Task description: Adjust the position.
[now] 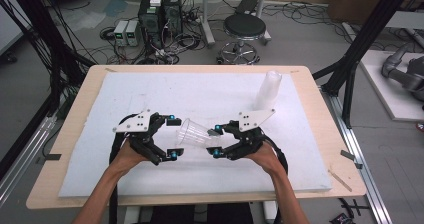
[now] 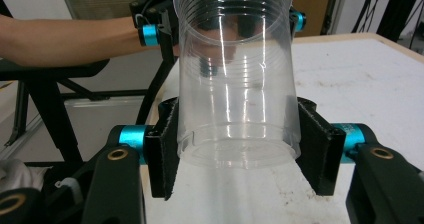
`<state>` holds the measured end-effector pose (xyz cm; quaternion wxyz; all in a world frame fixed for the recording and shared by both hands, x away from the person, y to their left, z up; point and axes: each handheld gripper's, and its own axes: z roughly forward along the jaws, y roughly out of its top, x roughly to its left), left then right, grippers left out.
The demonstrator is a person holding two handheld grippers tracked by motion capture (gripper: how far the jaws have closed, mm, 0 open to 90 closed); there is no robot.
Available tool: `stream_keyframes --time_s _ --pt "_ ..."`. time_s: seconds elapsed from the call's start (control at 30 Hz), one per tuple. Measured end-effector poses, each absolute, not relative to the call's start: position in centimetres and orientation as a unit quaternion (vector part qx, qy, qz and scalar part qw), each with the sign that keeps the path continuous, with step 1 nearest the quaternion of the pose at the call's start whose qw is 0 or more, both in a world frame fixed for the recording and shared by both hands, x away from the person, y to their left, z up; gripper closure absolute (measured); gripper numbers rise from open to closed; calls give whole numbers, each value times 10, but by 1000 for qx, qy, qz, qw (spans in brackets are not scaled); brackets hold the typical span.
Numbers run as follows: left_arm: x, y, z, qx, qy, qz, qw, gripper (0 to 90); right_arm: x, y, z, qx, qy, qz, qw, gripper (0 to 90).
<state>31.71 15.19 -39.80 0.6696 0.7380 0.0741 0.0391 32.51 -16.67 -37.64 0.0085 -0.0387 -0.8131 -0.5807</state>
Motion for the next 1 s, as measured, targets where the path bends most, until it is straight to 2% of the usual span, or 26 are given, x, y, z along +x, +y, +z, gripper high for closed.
stream_keyframes --time_s 0.33,0.77,1.0 --pt "317 146 -398 734 69 32 675 64 325 -167 -378 -29 -802 -596 8 428" --pt "321 119 -389 729 46 13 683 72 324 -167 -379 -18 -797 -604 11 427" --pt "322 119 -388 724 38 1 688 149 324 -165 -380 -17 -798 -603 21 427"
